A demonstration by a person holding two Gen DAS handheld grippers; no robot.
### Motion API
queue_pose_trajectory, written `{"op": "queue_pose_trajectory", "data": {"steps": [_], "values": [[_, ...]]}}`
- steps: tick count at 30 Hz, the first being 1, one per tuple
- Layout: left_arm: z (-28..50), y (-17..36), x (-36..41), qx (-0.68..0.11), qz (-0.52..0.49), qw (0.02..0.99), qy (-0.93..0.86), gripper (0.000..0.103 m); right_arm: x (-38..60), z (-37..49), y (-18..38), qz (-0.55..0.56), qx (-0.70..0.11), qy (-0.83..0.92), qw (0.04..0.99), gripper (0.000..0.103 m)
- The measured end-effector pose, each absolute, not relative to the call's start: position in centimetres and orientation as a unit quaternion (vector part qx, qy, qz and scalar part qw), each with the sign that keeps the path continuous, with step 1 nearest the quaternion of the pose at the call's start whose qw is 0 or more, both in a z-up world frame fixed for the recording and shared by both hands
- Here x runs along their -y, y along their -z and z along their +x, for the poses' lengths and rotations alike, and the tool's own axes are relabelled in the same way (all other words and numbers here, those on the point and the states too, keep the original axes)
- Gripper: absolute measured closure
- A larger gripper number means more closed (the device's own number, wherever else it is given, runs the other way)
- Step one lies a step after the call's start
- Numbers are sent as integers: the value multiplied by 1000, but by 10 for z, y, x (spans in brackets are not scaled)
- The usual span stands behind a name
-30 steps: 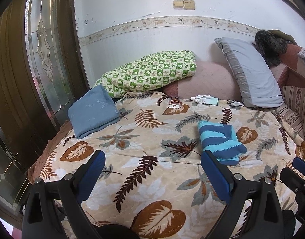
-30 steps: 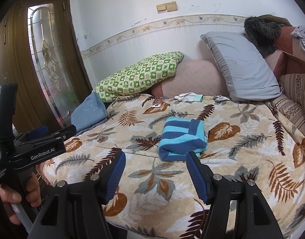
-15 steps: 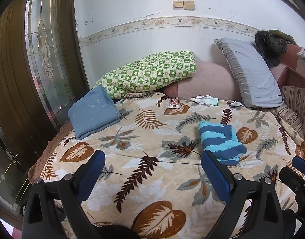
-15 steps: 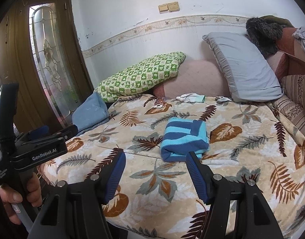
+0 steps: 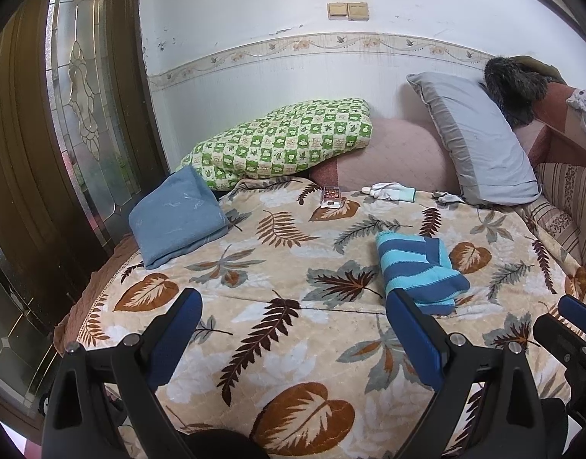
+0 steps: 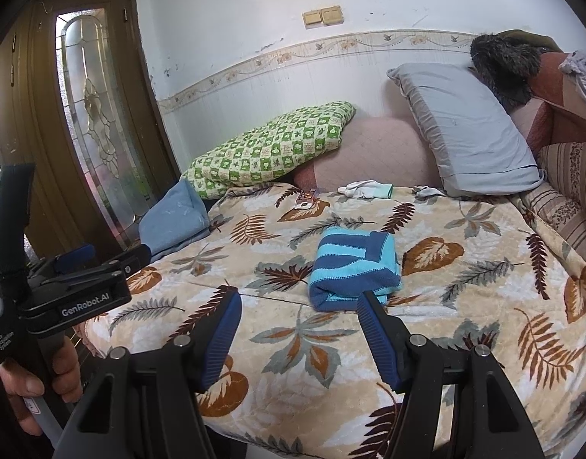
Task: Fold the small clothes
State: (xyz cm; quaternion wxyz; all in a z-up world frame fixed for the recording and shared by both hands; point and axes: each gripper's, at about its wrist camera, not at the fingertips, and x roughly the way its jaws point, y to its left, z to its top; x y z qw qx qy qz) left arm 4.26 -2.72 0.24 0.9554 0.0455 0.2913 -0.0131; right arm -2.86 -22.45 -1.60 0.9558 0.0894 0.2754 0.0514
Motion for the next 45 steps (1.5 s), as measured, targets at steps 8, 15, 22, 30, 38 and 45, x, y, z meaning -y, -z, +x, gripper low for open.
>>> {"op": "queue_pose_trajectory", "data": {"steps": [8, 15, 22, 30, 38, 45], "values": [[40, -3, 30, -294, 47, 955, 15, 6, 223, -31, 18, 98, -278, -42, 955, 36], [38, -2, 30, -297, 47, 954, 16, 6, 222, -31, 20, 99, -280, -41, 954, 36], [39, 0, 29, -298, 46, 953, 16, 6, 221, -32, 22, 101, -280, -41, 954, 36], [39, 3, 30, -298, 45, 953, 15, 6, 221, -32, 24, 102, -281, -41, 953, 36], [38, 6, 28, -300, 45, 953, 17, 6, 219, -32, 26, 102, -282, -41, 953, 36], [39, 8, 29, -301, 48, 952, 20, 6, 218, -32, 28, 102, -283, -42, 953, 36]]}}
